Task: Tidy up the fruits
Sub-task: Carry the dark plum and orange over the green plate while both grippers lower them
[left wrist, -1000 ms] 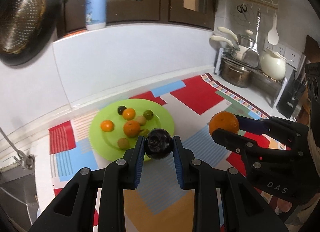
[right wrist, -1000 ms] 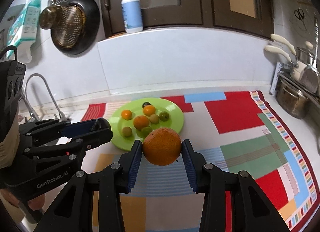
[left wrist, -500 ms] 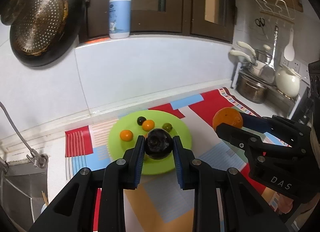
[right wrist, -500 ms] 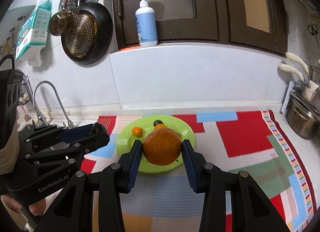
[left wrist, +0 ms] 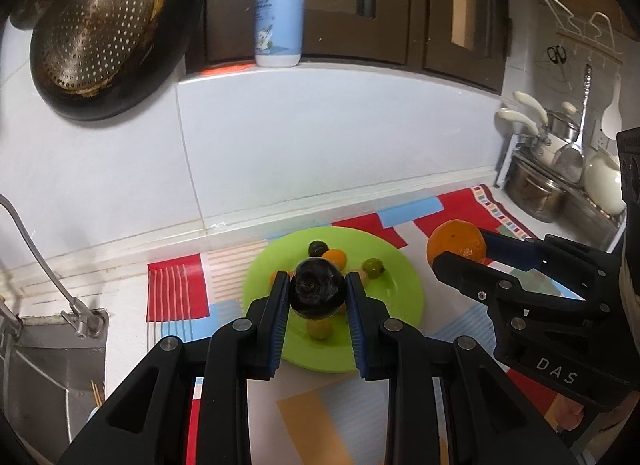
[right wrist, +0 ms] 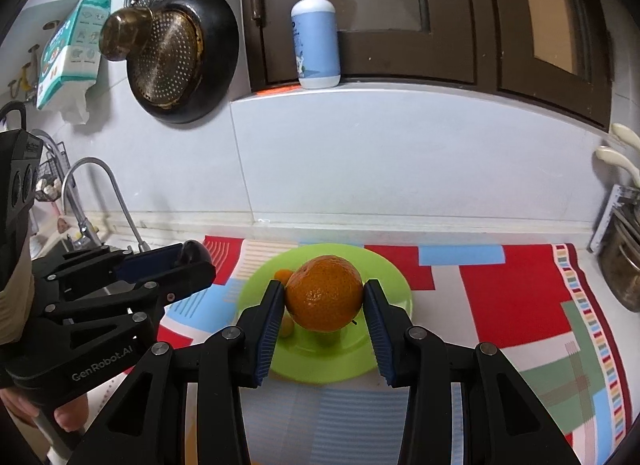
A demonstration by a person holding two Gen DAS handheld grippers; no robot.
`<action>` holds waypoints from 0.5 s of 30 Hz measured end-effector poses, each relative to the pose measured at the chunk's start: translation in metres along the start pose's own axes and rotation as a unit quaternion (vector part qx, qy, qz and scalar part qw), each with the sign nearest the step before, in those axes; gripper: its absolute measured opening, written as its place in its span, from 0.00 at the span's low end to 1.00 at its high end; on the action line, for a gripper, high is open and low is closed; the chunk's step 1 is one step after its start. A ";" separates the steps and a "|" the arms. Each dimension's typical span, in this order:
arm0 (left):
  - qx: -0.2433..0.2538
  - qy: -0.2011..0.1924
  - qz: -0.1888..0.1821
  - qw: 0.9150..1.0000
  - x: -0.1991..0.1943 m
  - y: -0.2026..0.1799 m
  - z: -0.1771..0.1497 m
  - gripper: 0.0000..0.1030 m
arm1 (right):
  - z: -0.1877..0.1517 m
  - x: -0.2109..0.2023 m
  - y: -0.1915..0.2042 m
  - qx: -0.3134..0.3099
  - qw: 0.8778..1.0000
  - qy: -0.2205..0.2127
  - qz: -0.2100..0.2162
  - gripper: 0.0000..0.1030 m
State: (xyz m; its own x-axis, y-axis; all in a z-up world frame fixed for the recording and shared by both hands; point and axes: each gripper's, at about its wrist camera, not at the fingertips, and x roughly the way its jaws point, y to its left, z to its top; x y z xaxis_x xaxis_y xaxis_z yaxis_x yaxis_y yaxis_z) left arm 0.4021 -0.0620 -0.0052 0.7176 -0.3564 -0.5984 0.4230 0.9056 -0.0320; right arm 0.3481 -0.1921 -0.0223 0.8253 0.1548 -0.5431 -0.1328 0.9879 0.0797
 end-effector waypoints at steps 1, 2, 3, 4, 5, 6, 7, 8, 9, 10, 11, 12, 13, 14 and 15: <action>0.000 0.002 0.002 1.000 0.004 0.002 0.000 0.27 | 0.000 0.005 0.000 0.000 1.000 0.002 0.001 0.41; -0.001 0.005 0.004 1.000 0.008 0.003 0.000 0.27 | 0.001 0.009 -0.001 0.000 1.000 0.005 0.001 0.41; -0.002 0.007 0.005 1.000 0.011 0.005 0.000 0.27 | 0.002 0.014 -0.002 0.000 1.000 0.007 0.002 0.41; -0.004 0.011 0.006 1.000 0.016 0.007 0.000 0.27 | 0.002 0.020 -0.003 0.001 1.000 0.011 0.003 0.41; -0.005 0.013 0.006 1.000 0.019 0.008 0.000 0.27 | 0.003 0.023 -0.005 0.003 1.000 0.013 0.004 0.41; -0.005 0.015 0.007 1.000 0.023 0.009 0.000 0.27 | 0.003 0.028 -0.006 0.004 1.000 0.016 0.004 0.41; -0.006 0.017 0.008 1.000 0.027 0.010 0.000 0.27 | 0.003 0.032 -0.007 0.004 1.000 0.019 0.004 0.41; -0.006 0.018 0.008 1.000 0.031 0.011 0.000 0.27 | 0.003 0.038 -0.009 0.005 1.000 0.022 0.003 0.40; -0.006 0.020 0.008 1.000 0.034 0.012 0.000 0.27 | 0.002 0.041 -0.011 0.006 1.000 0.025 0.003 0.41; -0.007 0.024 0.008 1.000 0.040 0.013 0.000 0.27 | 0.002 0.045 -0.013 0.007 1.000 0.028 0.003 0.41; -0.008 0.025 0.007 1.000 0.044 0.013 -0.001 0.27 | 0.002 0.049 -0.014 0.007 1.000 0.030 0.002 0.40; -0.009 0.027 0.004 1.000 0.047 0.014 -0.001 0.27 | 0.001 0.054 -0.016 0.008 0.999 0.034 0.001 0.41; -0.010 0.029 0.002 1.000 0.052 0.014 -0.001 0.27 | 0.000 0.057 -0.017 0.008 0.999 0.037 0.000 0.40; -0.010 0.032 0.001 0.999 0.057 0.015 -0.002 0.27 | -0.001 0.061 -0.019 0.008 0.999 0.040 -0.001 0.41; -0.009 0.034 0.001 0.999 0.061 0.015 -0.003 0.27 | -0.002 0.065 -0.021 0.009 0.999 0.044 -0.002 0.40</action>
State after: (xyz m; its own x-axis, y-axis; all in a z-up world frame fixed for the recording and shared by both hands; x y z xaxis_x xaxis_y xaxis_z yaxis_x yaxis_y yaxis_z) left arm 0.4509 -0.0696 -0.0445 0.6795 -0.3389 -0.6508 0.4108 0.9106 -0.0452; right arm 0.4033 -0.2023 -0.0613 0.7746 0.1505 -0.6143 -0.1194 0.9886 0.0916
